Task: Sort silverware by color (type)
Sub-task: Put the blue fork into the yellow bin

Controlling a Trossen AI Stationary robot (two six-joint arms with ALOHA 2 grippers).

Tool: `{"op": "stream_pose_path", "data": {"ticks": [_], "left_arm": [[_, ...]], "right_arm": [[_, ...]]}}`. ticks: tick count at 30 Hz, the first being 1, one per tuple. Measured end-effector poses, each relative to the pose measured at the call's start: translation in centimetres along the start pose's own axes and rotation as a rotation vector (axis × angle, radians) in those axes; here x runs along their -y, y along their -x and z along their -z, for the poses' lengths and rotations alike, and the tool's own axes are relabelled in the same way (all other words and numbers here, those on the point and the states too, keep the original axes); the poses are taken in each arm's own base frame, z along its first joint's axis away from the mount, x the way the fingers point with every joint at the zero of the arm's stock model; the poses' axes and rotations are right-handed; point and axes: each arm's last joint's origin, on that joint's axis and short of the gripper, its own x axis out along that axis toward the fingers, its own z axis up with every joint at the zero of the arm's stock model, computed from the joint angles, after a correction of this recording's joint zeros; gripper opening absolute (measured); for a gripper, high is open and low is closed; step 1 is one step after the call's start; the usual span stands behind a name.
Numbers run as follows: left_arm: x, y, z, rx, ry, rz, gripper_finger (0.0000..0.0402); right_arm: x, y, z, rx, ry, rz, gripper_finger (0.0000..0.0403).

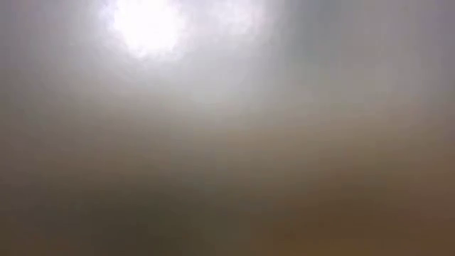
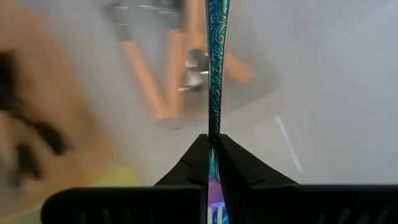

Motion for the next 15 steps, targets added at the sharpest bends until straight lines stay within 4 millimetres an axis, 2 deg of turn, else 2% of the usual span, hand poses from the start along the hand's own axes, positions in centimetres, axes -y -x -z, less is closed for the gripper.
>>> {"op": "stream_pose_path", "data": {"ticks": [6,15], "left_arm": [[0.3,-0.1,0.0,-0.013,0.004,0.017,0.0089],[1.2,-0.3,0.1,-0.059,-0.016,0.050,0.0089]], "right_arm": [[-4.8,-0.9,5.1,0.081,0.031,-0.122,0.0009],[-10.3,-2.3,11.3,-0.020,0.119,-0.170,0.0009]]}}
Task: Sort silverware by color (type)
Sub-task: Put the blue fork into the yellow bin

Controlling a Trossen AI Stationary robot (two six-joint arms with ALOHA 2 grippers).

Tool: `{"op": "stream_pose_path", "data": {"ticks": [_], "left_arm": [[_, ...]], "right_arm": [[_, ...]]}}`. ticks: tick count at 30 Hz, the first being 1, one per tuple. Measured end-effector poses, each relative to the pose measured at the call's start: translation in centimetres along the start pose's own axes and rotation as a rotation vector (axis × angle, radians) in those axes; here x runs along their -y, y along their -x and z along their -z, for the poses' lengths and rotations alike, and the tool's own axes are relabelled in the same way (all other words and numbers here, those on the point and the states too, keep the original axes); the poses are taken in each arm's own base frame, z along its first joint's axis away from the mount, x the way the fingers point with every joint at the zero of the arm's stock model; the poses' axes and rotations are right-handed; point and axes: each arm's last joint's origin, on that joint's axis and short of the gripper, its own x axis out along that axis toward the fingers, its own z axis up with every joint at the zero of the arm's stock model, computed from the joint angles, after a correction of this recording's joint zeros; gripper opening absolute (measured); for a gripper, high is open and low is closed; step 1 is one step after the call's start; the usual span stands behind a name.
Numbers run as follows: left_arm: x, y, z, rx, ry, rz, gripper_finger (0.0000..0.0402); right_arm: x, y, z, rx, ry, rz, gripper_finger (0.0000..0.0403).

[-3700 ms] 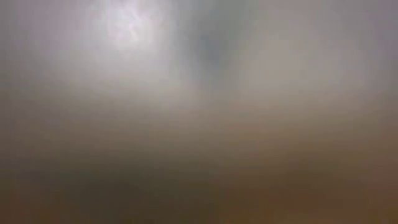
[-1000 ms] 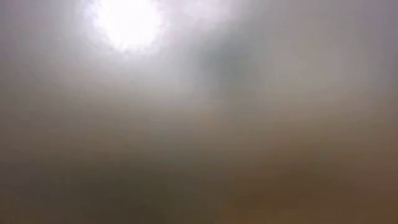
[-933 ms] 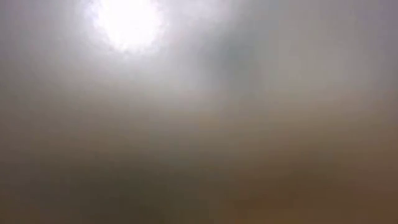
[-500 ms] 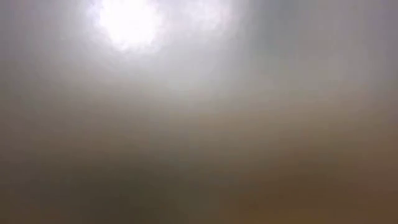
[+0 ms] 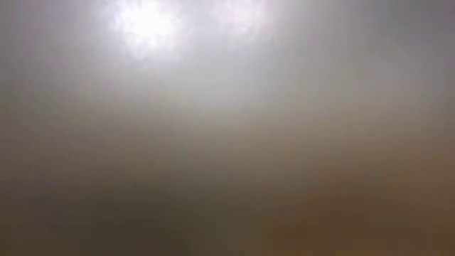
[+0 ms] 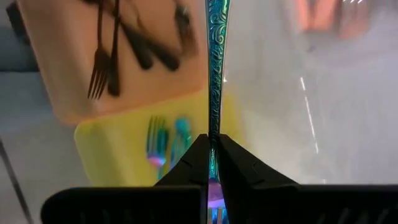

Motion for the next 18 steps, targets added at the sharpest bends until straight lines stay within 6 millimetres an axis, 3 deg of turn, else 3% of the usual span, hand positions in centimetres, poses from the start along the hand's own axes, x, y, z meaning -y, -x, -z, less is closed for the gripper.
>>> {"op": "stream_pose_path", "data": {"ticks": [8,18], "left_arm": [[0.6,-0.3,0.0,-0.024,-0.019,0.007,0.0089],[0.7,-0.3,0.1,-0.034,-0.021,0.016,0.0089]], "right_arm": [[-2.4,-2.5,3.5,-0.095,-0.034,0.036,0.0013],[-3.1,-4.4,6.1,-0.230,-0.063,0.046,0.0013]]}}
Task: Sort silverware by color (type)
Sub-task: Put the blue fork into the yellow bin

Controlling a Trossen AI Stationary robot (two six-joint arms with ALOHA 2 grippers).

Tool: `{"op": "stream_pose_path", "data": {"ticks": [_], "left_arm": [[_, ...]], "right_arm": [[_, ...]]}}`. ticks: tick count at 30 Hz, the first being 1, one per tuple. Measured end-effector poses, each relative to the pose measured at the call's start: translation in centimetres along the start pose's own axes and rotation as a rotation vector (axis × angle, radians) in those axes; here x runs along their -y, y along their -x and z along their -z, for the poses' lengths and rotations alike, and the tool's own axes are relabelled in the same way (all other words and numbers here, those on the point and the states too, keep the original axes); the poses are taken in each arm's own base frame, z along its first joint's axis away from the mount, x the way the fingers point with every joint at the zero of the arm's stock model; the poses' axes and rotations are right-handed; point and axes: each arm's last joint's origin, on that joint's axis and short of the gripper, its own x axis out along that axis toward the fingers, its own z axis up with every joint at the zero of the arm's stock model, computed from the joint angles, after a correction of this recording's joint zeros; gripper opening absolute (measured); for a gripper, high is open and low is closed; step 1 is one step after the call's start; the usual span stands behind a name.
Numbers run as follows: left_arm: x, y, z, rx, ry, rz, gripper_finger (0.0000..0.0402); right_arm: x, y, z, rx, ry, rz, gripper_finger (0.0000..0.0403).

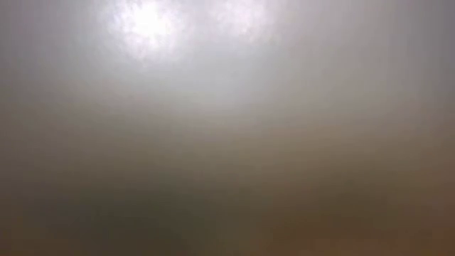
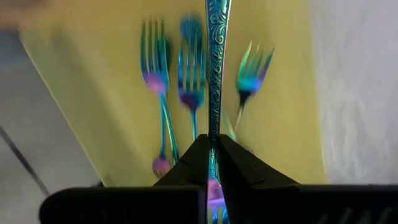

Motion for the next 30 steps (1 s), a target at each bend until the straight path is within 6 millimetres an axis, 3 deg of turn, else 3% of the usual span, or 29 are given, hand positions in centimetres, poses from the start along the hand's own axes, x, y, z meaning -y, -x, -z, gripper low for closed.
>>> {"op": "stream_pose_path", "data": {"ticks": [12,30], "left_arm": [[0.1,-0.1,0.0,-0.009,-0.002,0.007,0.0089],[0.2,-0.1,0.1,-0.032,-0.078,0.031,0.0089]], "right_arm": [[0.2,-2.5,1.1,-0.027,0.005,-0.034,0.0013],[0.4,-2.7,1.3,-0.077,-0.095,-0.042,0.0015]]}}
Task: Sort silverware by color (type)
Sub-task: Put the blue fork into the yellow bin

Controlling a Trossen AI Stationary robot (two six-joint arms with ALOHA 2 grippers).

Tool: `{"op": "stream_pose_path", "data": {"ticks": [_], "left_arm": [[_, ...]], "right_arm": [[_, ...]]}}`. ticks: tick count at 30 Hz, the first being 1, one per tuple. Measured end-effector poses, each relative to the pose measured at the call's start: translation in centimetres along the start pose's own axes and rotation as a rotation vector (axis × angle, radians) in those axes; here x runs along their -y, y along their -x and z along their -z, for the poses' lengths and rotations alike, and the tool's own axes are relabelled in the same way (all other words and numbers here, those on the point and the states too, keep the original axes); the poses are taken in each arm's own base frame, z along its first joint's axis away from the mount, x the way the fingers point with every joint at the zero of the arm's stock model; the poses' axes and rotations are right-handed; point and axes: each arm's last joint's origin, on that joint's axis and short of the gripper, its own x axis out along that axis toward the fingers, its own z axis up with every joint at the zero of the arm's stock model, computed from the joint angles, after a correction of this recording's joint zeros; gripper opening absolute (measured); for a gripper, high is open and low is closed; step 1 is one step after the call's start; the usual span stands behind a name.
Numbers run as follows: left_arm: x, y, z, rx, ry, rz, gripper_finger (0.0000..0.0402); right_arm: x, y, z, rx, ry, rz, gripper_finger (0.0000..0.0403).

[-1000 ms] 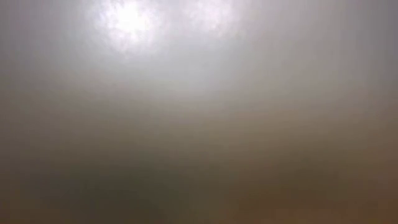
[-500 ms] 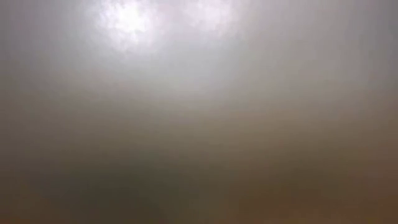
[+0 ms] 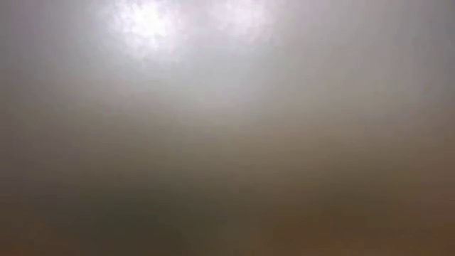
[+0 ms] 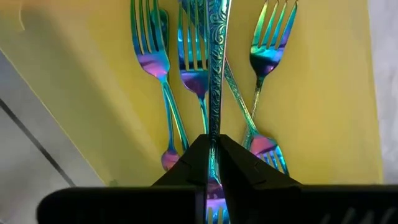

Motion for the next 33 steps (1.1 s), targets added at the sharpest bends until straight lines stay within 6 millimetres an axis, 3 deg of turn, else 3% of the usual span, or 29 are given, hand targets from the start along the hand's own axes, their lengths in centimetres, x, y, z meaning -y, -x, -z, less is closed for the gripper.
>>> {"op": "stream_pose_path", "data": {"ticks": [13,23,33], "left_arm": [[0.1,0.0,0.5,-0.081,-0.051,0.062,0.0089],[2.3,-2.7,4.0,-0.277,-0.244,0.118,0.0089],[3.7,-6.9,7.3,-0.374,-0.169,0.116,0.0089]], "right_arm": [[-0.1,0.0,0.2,-0.069,-0.035,-0.028,0.0129],[0.3,1.7,-0.7,0.058,-0.043,-0.070,0.0128],[2.4,5.3,-3.1,0.356,-0.028,-0.053,0.0118]]}}
